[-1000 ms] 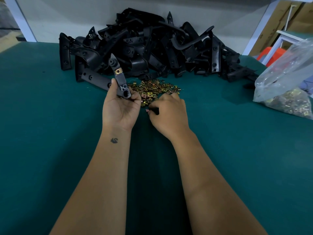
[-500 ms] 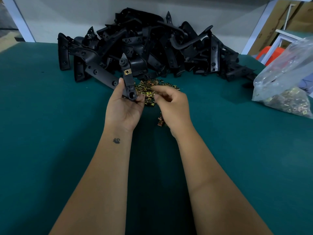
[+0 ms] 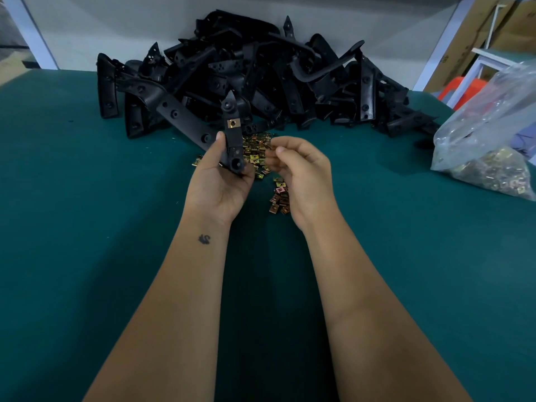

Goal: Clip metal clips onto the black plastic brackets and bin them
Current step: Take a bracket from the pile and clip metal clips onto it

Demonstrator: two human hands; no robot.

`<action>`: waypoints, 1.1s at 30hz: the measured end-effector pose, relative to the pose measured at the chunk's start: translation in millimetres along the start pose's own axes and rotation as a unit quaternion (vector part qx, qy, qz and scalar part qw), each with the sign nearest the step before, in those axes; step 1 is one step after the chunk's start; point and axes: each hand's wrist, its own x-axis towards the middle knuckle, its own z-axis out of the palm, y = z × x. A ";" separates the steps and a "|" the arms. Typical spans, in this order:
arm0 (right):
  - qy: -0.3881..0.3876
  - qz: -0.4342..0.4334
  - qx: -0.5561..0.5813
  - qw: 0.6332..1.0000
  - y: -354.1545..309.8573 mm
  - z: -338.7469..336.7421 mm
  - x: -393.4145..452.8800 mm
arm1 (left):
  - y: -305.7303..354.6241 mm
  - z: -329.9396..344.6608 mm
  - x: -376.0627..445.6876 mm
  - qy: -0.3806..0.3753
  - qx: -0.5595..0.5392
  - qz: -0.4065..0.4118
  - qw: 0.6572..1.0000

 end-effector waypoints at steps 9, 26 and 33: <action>0.011 -0.033 -0.054 0.998 2.1 0.5 0.8 | -2.9 2.4 -0.9 -0.001 0.028 -0.005 1.000; -0.044 0.001 -0.011 0.999 4.3 7.5 -1.8 | -3.4 6.0 -5.6 -0.037 0.022 -0.015 0.999; -0.052 0.014 -0.016 0.998 3.4 7.0 -3.4 | -5.1 4.4 -4.7 -0.037 0.034 -0.003 0.999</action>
